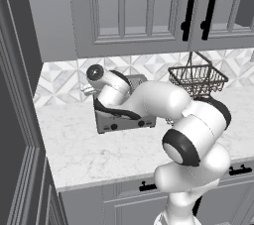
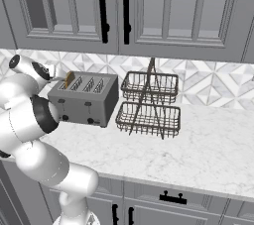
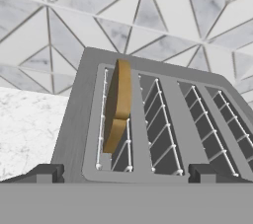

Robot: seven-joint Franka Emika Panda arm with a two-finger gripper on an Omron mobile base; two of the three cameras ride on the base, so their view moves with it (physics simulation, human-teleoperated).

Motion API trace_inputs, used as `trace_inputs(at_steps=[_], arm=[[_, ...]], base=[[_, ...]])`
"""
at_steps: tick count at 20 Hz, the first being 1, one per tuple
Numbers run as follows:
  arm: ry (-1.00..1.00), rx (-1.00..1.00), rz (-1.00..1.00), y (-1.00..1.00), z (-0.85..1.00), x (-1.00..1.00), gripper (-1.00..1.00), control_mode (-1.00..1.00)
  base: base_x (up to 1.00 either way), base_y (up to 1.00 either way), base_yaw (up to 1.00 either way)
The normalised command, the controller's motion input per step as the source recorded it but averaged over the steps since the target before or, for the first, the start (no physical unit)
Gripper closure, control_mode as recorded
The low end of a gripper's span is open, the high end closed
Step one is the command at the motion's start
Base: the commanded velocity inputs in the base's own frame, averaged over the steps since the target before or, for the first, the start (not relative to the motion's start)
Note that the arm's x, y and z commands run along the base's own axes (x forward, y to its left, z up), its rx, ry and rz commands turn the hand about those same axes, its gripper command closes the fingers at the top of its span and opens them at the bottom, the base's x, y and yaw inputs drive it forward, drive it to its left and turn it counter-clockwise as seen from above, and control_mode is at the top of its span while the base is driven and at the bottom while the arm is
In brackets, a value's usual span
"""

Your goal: Start the toaster. Once the lever pops up, take the bread to the plate on the dining counter.

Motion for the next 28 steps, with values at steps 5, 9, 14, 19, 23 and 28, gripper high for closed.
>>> trace_inputs(at_steps=[5,9,14,19,23,28], arm=[[0.0,0.0,0.0,0.0,-0.05,0.02,-1.0,-1.0],[0.0,0.0,0.0,0.0,-0.08,0.09,-1.0,-1.0],[0.0,0.0,0.0,0.0,-0.04,0.1,-1.0,-1.0],[0.0,0.0,0.0,0.0,-0.03,0.1,-1.0,-1.0],[0.0,0.0,0.0,0.0,-0.05,0.11,-1.0,-1.0],[0.0,0.0,0.0,-0.02,-0.07,0.1,-1.0,-1.0]], base=[[0.0,0.0,0.0],[0.0,0.0,0.0],[0.0,0.0,0.0],[0.0,0.0,0.0],[0.0,0.0,0.0],[0.0,0.0,0.0]])
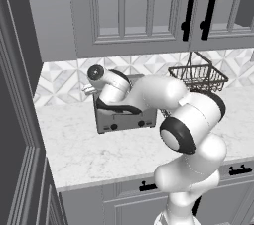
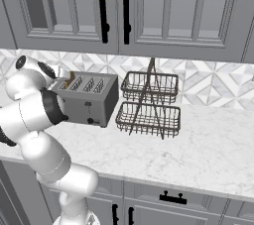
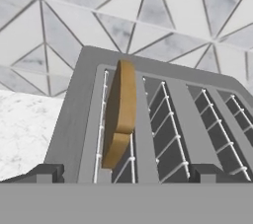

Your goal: Start the toaster. Once the lever pops up, take the bread to the plate on the dining counter.

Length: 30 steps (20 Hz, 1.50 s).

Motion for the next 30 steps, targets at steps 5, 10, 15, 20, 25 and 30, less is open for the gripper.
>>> trace_inputs(at_steps=[5,10,15,20,25,30], arm=[[0.0,0.0,0.0,-0.05,-0.07,0.09,-1.0,-1.0],[0.0,0.0,-0.01,-0.01,-0.03,0.13,-1.0,-1.0],[-0.01,0.0,-0.01,0.0,-0.04,0.15,-1.0,-1.0],[-0.01,0.0,-0.01,0.0,-0.04,0.14,-1.0,-1.0],[-0.01,0.0,-0.01,0.0,-0.04,0.12,-1.0,-1.0],[-0.01,0.0,-0.01,0.0,-0.04,0.13,-1.0,-1.0]], base=[[0.0,0.0,0.0],[0.0,0.0,0.0],[0.0,0.0,0.0],[0.0,0.0,0.0],[0.0,0.0,0.0],[0.0,0.0,0.0]])
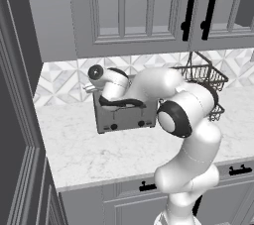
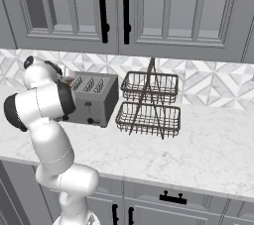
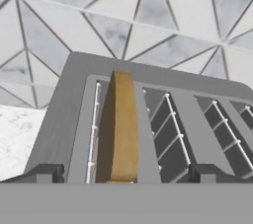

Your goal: Start the toaster. Once the lever pops up, take the bread to the plate on the dining counter.

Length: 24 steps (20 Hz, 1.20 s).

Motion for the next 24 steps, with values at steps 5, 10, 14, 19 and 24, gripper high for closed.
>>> trace_inputs(at_steps=[5,10,14,19,24], arm=[[-0.01,0.0,-0.01,0.0,-0.05,0.13,-1.0,-1.0],[-0.01,0.0,-0.01,0.0,-0.02,0.12,-1.0,-1.0],[-0.01,0.0,-0.01,0.0,-0.01,0.11,-1.0,-1.0],[-0.01,0.0,0.0,0.0,-0.04,0.11,-1.0,-1.0],[0.0,0.0,0.0,0.0,-0.05,0.1,1.0,-1.0]], base=[[0.0,0.0,0.0],[0.0,0.0,0.0],[0.0,0.0,0.0],[0.0,0.0,0.0],[0.0,0.0,0.0]])
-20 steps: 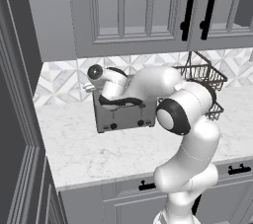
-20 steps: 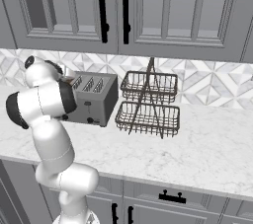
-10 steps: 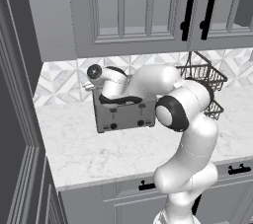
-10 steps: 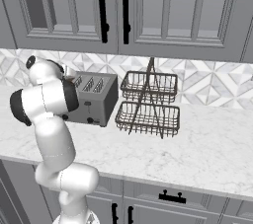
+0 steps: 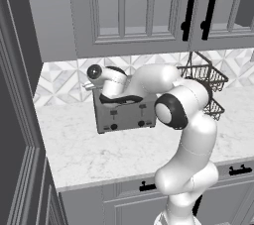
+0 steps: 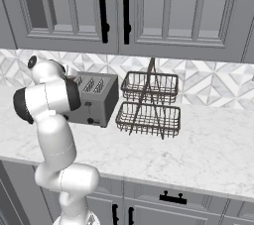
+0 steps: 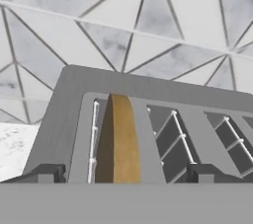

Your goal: Start the toaster. Once the lever pops up, take the bread to the plate on the dining counter.

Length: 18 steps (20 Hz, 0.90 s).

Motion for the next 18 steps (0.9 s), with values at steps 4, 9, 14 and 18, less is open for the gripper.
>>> trace_inputs(at_steps=[4,9,14,18], arm=[[-0.01,0.0,0.0,0.0,0.0,0.04,1.0,-1.0],[-0.04,0.0,-0.01,-0.04,0.0,0.0,1.0,-1.0],[-0.09,0.05,-0.01,-0.11,0.01,0.0,1.0,-1.0],[-0.13,0.05,0.0,-0.01,0.27,0.0,1.0,-1.0]], base=[[0.0,0.0,0.0],[0.0,0.0,0.0],[0.0,0.0,0.0],[0.0,0.0,0.0]])
